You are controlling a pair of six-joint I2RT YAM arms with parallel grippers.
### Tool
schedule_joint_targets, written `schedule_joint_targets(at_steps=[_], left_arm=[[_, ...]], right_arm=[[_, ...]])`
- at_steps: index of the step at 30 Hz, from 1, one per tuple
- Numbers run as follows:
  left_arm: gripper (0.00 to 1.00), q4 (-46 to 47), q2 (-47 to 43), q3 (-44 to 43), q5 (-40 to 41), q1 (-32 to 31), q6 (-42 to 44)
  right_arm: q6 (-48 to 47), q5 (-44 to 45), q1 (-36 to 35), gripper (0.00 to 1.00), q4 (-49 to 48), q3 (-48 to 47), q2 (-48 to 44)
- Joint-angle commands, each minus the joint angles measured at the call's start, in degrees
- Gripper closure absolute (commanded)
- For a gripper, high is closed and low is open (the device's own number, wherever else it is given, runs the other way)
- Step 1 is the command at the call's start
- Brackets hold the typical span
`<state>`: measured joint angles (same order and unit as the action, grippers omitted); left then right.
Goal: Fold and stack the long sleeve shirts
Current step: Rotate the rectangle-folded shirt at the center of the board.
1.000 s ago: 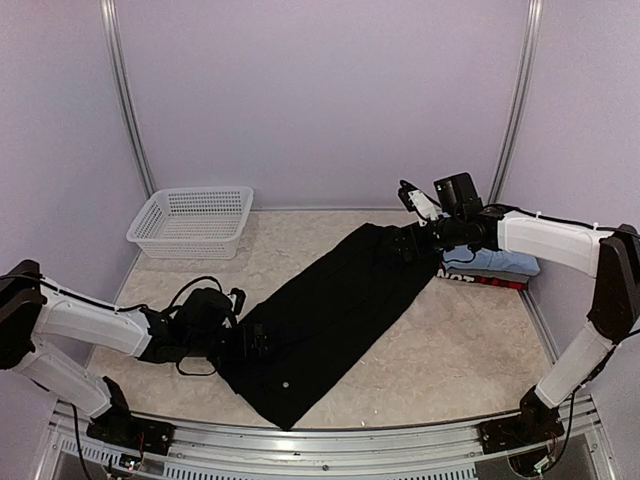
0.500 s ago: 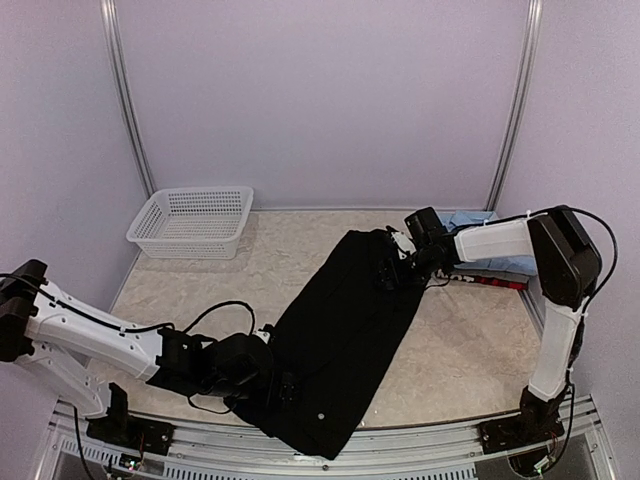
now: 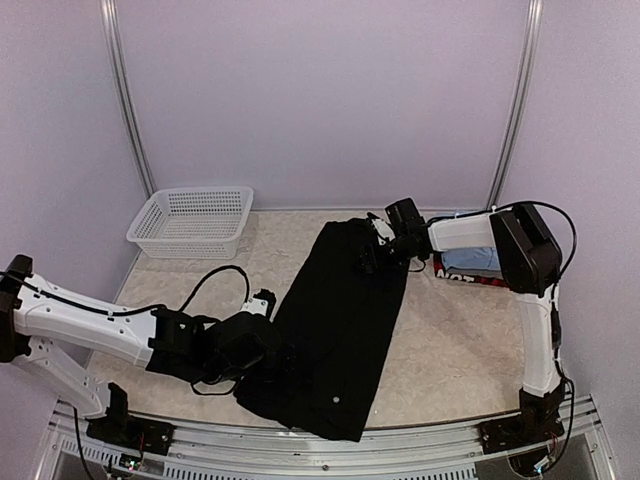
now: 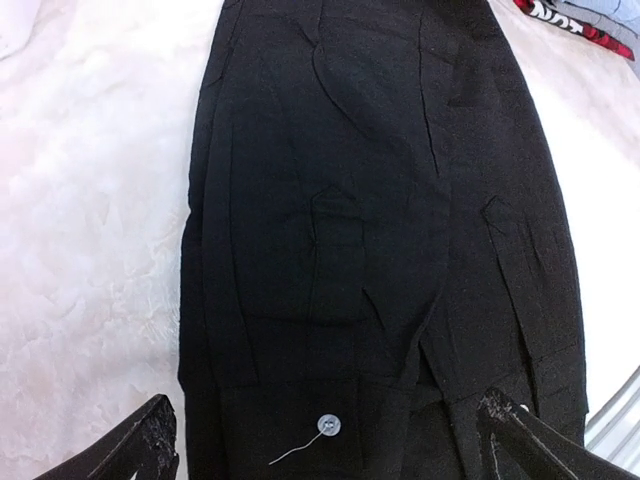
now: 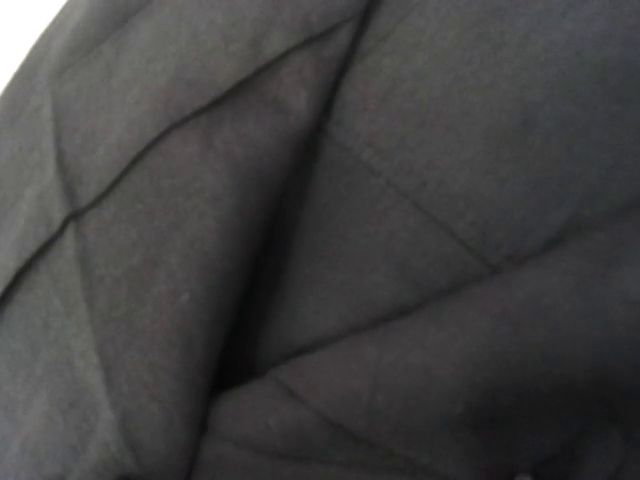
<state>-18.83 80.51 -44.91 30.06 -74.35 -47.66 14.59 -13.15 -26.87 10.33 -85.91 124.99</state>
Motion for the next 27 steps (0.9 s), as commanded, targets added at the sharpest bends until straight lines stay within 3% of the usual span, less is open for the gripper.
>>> schedule_joint_targets(at_steps=[1,8,12,15,19,27], left_arm=[[0.01,-1.0,0.7,-2.3,3.5,0.3,2.0],[0.01,3.2,4.1,-1.8,-5.4,3.1,2.8],[0.01,6.4,5.2,-0.8,-7.6,4.1,3.3],[0.01,9.5,5.4,0.4,-10.1,5.3,4.1],[0.01,12.2,5.7,1.7,-12.0,7.4,4.6],[0.01,15.2,9.6,1.6,-18.2,10.0,6.2]], right_arm=[[-5.7,2.2,0.2,0.2,4.4,-7.7,7.6],[-13.9,8.8,0.6,0.18,12.0,-30.3,19.0],[-19.8,10.7,1.0,0.17,10.9,-35.6,20.0],[-23.0,12.6,1.0,0.17,8.2,-32.2,14.8],[-24.8,13.5,0.9,0.15,1.0,-18.4,2.9],[-19.7,10.6,0.2,0.15,-4.9,5.3,-16.5]])
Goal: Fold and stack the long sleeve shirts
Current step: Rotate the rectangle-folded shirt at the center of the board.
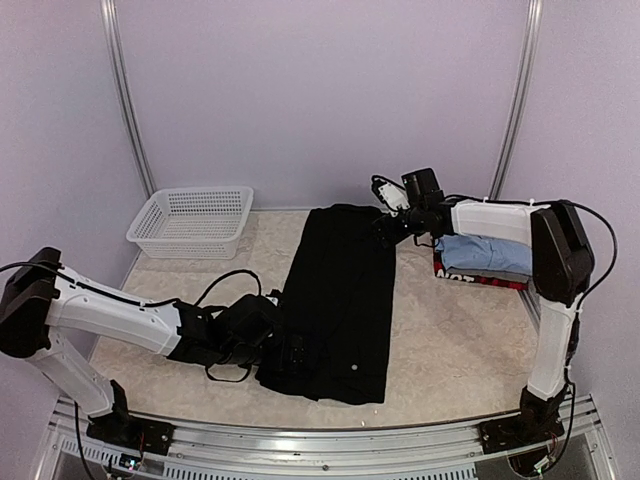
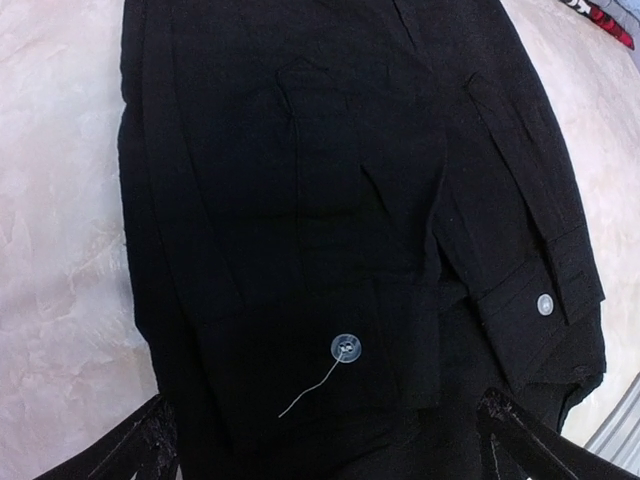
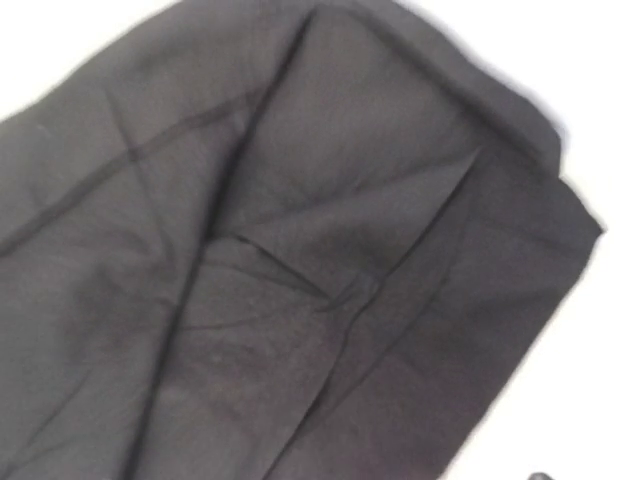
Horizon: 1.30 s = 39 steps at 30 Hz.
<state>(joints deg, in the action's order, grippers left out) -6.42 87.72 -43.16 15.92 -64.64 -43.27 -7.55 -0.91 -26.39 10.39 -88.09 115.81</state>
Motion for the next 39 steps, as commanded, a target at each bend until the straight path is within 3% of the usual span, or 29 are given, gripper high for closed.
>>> schedule_joint_targets(at_steps=[1,11,16,19,25,29,34,39], left_arm=[[0.01,3.0,3.1,-0.5,-4.5,0.2,2.0],[0.02,3.4,7.7,-2.8,-8.4,-3.2,4.3],[0.02,0.1,13.4,-9.0,-11.2,-7.5,10.6],[0.02,-3.6,16.1,-12.6,-8.6,-9.6,12.8],[0.01,-3.7,10.9,-11.9,0.3,-12.3,20.4],[0.01,1.5,5.3,-7.1,-2.1,-12.4,28.2],[0.01,-0.6,4.8,-6.5,-6.1,-12.4,37.4],[0.01,-1.9,6.0,-5.9,-8.5,-11.1,45.6]], right_arm=[[3.2,-2.2,-0.3,0.15,-5.2,9.3,-9.0],[10.8,-10.1,-0.6,0.16,-3.1,20.4,-20.3],[13.8,-10.9,-1.6,0.16,-1.7,27.7,-27.2],[15.1,-9.7,-2.4,0.16,-0.3,31.7,-31.7],[19.3,-7.9,-6.6,0.17,3.6,40.4,-41.4],[21.4,-9.0,-9.3,0.17,10.2,42.2,-45.2],[22.4,-11.3,-14.8,0.18,21.0,39.8,-46.9],[26.9,-9.2,-20.3,0.22,21.4,42.8,-48.0]])
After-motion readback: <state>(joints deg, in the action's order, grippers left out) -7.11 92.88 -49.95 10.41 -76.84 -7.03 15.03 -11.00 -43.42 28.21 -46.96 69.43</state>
